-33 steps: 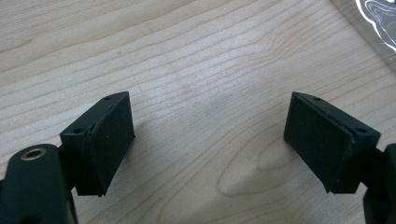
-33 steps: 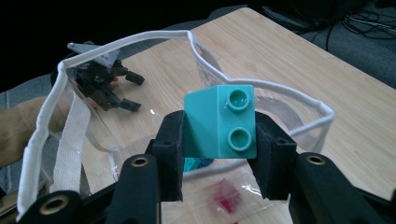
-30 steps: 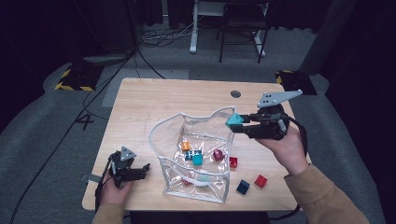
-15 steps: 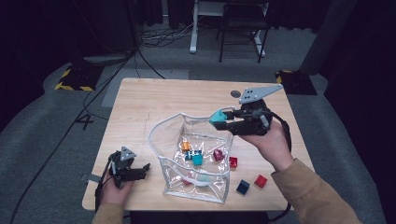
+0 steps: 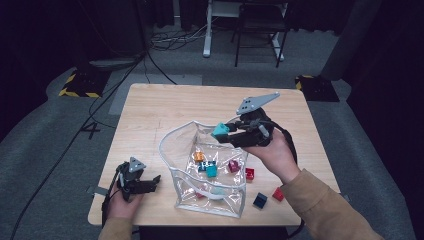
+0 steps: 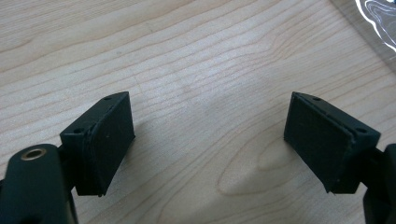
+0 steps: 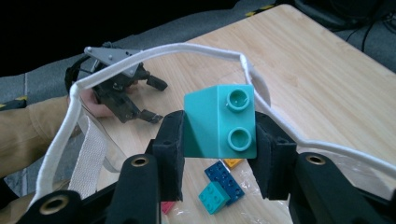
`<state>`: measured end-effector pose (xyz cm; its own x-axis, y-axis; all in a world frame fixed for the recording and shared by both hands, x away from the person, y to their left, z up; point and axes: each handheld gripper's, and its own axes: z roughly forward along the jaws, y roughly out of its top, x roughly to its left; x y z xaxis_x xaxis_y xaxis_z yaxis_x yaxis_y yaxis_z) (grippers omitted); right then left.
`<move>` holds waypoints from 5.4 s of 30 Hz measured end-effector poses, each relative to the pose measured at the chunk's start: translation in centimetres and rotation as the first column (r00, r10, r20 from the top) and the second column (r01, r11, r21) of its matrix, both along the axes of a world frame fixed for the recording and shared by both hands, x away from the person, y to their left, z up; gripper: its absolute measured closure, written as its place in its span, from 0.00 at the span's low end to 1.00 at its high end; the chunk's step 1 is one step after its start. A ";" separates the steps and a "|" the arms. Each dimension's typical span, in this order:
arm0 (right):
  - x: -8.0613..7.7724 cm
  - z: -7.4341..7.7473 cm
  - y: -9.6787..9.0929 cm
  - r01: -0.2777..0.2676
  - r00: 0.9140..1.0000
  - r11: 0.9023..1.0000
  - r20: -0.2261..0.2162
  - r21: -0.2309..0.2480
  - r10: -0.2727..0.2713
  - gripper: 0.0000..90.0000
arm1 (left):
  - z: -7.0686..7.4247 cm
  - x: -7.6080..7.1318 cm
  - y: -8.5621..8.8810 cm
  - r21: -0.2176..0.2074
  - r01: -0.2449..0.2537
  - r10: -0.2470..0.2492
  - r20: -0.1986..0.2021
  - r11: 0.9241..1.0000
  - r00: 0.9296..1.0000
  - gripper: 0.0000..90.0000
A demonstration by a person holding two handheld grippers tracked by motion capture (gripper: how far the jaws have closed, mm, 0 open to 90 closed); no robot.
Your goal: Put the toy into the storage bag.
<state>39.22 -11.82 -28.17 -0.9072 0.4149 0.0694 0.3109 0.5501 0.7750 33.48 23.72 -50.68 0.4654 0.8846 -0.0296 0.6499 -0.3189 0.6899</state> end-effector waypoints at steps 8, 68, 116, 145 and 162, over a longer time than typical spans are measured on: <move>0.1 -1.6 1.4 -0.010 1.000 0.999 -0.024 -0.053 0.008 0.66 | 0.0 0.0 0.0 0.001 0.000 0.000 0.000 1.000 1.000 0.18; -1.8 0.7 -8.8 0.172 0.985 0.985 0.014 -0.002 -0.172 0.47 | 0.0 0.0 0.0 -0.002 0.000 0.000 0.001 1.000 1.000 0.18; -4.0 -10.5 -17.1 0.351 0.929 0.925 -0.067 -0.146 -0.364 0.45 | 0.0 0.0 0.0 -0.002 0.000 0.000 0.000 1.000 1.000 0.18; -6.2 -18.1 -16.5 0.307 0.929 0.908 -0.117 -0.286 -0.351 0.51 | 0.0 0.0 0.0 -0.002 0.000 0.000 0.000 1.000 1.000 0.18; -6.3 -16.4 -16.6 0.312 0.934 0.910 -0.089 -0.274 -0.347 0.66 | 0.0 0.0 0.0 -0.001 0.000 0.000 0.000 1.000 1.000 0.18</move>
<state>32.90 -28.45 -44.57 -0.7053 0.7082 0.0334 0.5984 0.5694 0.5637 33.46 23.71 -50.68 0.4653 0.8846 -0.0307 0.6498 -0.3179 0.6904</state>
